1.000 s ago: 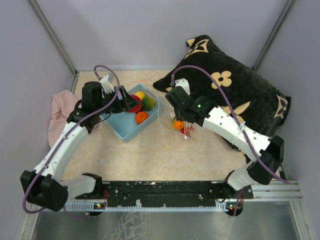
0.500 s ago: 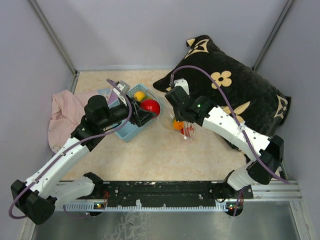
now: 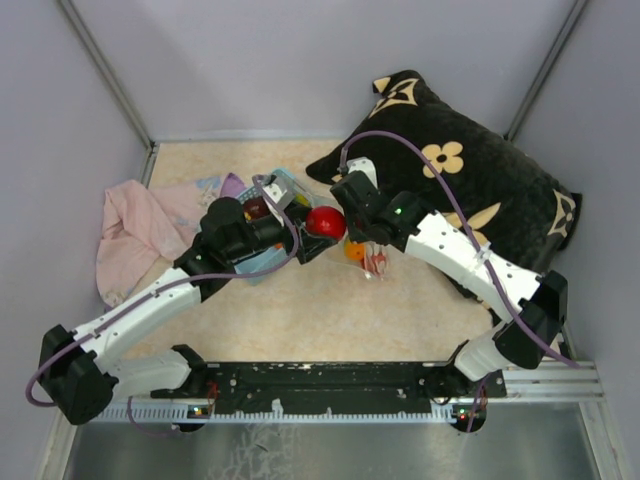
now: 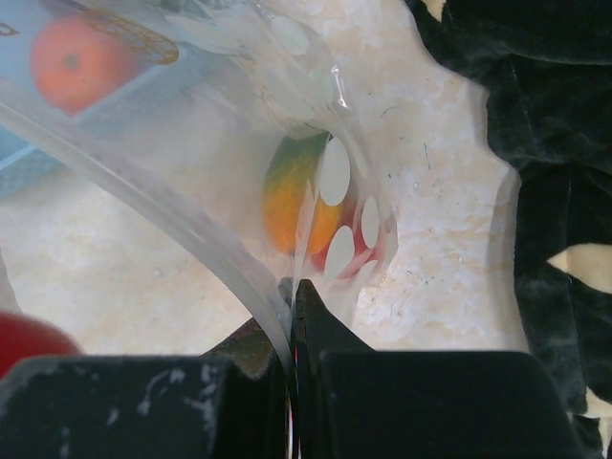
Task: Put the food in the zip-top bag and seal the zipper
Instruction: Place the fake fruit in the zipper food storage bag.
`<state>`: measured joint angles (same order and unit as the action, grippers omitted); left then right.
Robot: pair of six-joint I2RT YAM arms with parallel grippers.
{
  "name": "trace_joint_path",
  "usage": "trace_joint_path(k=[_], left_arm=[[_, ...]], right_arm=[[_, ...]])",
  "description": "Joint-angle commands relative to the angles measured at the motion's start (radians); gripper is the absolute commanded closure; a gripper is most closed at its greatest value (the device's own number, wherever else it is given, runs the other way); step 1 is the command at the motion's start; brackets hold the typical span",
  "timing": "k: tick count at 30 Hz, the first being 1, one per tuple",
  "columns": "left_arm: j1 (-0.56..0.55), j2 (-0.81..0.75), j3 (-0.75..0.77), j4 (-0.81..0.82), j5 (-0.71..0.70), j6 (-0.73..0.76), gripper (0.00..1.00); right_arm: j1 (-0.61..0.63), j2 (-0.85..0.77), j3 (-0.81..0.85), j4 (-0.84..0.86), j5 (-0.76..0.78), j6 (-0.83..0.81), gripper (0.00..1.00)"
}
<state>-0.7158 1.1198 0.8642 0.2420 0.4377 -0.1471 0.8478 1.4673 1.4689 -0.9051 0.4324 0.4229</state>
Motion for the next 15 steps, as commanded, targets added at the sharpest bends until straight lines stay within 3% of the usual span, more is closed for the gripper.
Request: trace_joint_path(k=[1, 10, 15], left_arm=[[-0.013, 0.029, -0.02, 0.047, -0.031, 0.108, 0.42], [-0.013, 0.055, -0.009, -0.088, -0.234, 0.181, 0.42], [-0.013, 0.079, 0.036, -0.135, -0.233, 0.197, 0.41]], right_arm=[[0.007, -0.003, 0.058, 0.055, -0.03, 0.009, 1.0], [0.007, -0.034, 0.027, 0.101, -0.073, 0.0, 1.0], [0.007, -0.039, 0.014, 0.127, -0.099, -0.005, 1.0]])
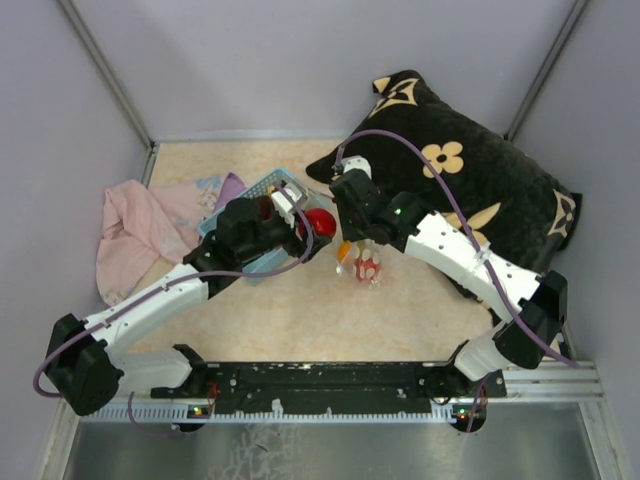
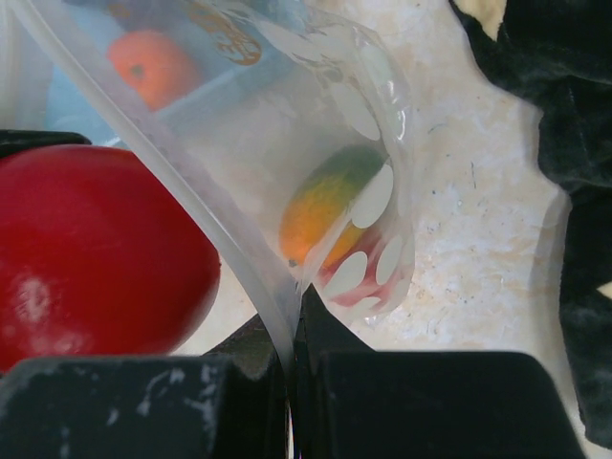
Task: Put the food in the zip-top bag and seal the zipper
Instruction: Place the fake fruit in the zipper food storage bag.
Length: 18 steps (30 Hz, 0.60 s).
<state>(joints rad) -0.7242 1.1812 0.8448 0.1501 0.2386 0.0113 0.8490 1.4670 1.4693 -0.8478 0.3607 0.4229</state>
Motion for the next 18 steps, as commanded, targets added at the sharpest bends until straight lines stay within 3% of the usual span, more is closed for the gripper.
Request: trace_joint_path(k=[1, 8, 13, 18], left_arm=[[-0.004, 0.024, 0.068, -0.05, -0.028, 0.037, 0.4], [-0.009, 0.09, 0.135, -0.07, -0.077, -0.054, 0.36], [-0.011, 0.128, 0.162, -0.081, -0.239, -0.147, 0.36], [-0.011, 0.14, 0.163, -0.057, -0.314, -0.192, 0.33]], right_arm=[[0.006, -0.04, 0.014, 0.075, -0.031, -0.006, 1.0], [0.006, -0.034, 0.006, 0.105, -0.099, -0.015, 1.0], [0.005, -0.036, -0.003, 0.123, -0.132, -0.006, 1.0], [0.006, -0.036, -0.011, 0.137, -0.152, -0.003, 1.0]])
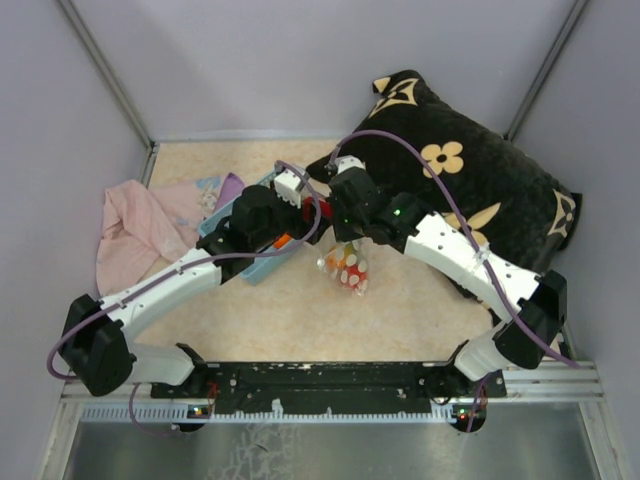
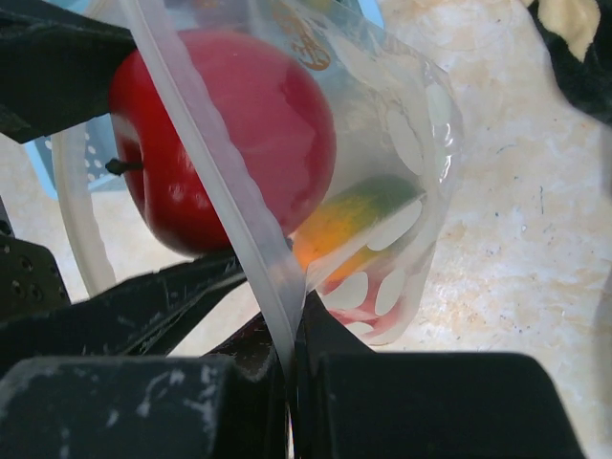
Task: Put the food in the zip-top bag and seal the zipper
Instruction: Place the fake fruit in the zipper food storage bag.
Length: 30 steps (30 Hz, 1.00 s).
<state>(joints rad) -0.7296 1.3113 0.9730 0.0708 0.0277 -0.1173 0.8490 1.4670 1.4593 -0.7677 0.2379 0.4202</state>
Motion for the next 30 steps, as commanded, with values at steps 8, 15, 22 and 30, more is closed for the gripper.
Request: trace_joint_path(k=[8, 15, 22, 30], left_arm=[[-0.005, 0.029, 0.047, 0.008, -0.137, -0.096, 0.22], [-0.005, 0.008, 0.043, -0.019, -0.122, -0.115, 0.12], [-0.006, -0.017, 0.027, -0.045, -0.115, -0.147, 0.02], [-0.005, -0.047, 0.041, -0.079, -0.101, -0.165, 0.0]], right_arm=[[0.006, -0.036, -0.007, 0.07, -0.026, 0.005, 1.0], [0.006, -0.032, -0.009, 0.076, -0.022, 0.006, 1.0], [0.005, -0.022, -0.009, 0.083, -0.033, 0.009, 1.0], [0.006, -0.022, -0.014, 0.087, -0.038, 0.015, 1.0]])
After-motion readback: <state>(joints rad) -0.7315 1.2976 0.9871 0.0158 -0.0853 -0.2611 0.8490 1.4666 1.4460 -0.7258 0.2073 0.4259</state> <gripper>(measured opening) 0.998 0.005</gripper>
